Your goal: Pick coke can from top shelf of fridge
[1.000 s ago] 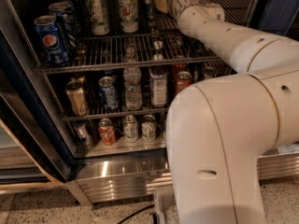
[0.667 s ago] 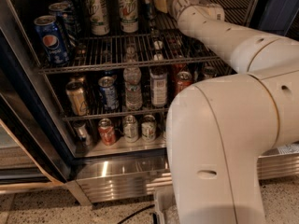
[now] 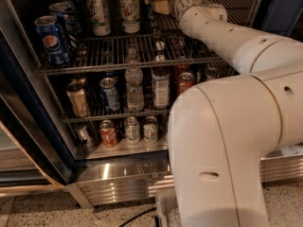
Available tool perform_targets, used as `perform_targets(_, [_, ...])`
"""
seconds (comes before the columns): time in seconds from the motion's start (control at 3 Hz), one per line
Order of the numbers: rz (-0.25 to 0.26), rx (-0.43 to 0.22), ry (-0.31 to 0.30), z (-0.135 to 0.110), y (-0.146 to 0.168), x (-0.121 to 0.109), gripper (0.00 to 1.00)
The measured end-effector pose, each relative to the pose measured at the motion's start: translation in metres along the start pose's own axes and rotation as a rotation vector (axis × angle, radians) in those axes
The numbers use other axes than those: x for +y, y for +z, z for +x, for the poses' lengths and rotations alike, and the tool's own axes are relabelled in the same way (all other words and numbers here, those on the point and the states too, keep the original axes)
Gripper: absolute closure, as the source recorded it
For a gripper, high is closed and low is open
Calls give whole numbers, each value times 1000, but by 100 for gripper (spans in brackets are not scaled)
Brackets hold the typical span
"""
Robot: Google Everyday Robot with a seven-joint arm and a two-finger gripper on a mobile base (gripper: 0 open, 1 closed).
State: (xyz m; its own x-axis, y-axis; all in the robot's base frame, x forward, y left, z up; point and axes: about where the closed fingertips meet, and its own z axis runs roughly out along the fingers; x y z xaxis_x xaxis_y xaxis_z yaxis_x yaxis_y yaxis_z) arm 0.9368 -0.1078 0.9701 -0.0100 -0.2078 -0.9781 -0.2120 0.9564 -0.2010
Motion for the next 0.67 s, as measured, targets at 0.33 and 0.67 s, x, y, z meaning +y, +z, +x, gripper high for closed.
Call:
perform_targets(0.33, [0,0,0,0,0,0,46])
perform_targets(0.67, [0,0,0,0,0,0,65])
